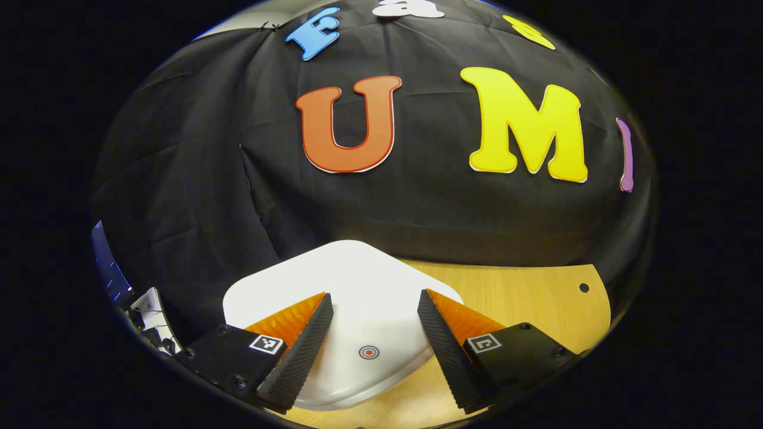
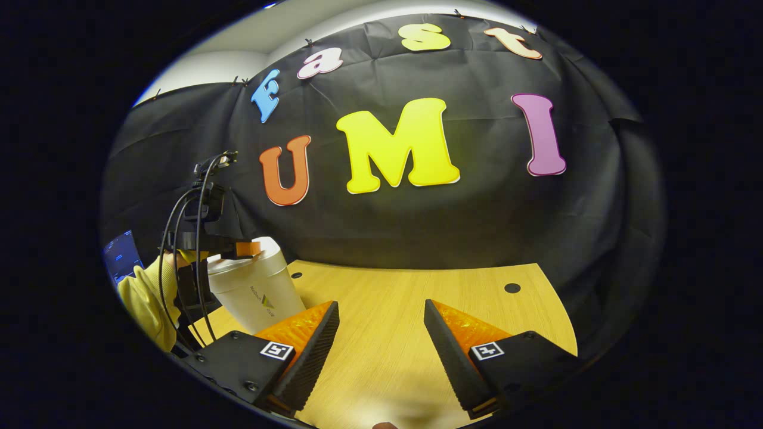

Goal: Press the lid of the desktop garbage bin to open it, pick up the crumpled paper on the desktop and throw it into the bin, then pick up the pop can on the desktop and drop it into the bin, and finally close the garbage bin lid.

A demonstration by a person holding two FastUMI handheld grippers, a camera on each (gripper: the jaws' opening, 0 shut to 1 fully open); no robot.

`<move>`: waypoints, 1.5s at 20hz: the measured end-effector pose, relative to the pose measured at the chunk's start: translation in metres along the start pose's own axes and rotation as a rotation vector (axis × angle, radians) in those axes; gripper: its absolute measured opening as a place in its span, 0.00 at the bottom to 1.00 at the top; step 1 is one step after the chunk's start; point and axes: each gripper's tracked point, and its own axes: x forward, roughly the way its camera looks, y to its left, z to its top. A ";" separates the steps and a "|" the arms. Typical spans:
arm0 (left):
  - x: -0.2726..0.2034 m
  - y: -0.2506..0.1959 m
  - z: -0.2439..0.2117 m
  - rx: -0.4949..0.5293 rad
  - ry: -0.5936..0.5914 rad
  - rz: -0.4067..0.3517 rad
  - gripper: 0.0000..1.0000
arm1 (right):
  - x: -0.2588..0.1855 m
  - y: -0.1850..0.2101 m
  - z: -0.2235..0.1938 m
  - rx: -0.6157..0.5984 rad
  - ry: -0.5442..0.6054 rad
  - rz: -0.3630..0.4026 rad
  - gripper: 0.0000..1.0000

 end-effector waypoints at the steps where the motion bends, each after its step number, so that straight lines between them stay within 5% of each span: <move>1: 0.000 -0.001 -0.001 0.003 0.006 -0.004 0.96 | 0.001 0.000 0.000 0.000 -0.002 0.004 0.92; 12: -0.008 -0.002 0.004 -0.006 -0.138 -0.001 0.95 | -0.005 -0.003 0.003 -0.050 -0.020 -0.007 0.92; 21: -0.075 -0.050 0.020 -0.036 -0.350 -0.131 0.96 | -0.011 0.007 0.002 -0.140 -0.039 -0.025 0.92; 30: -0.133 -0.083 0.015 -0.048 -0.426 -0.267 0.95 | -0.016 0.018 0.019 -0.155 -0.131 -0.082 0.92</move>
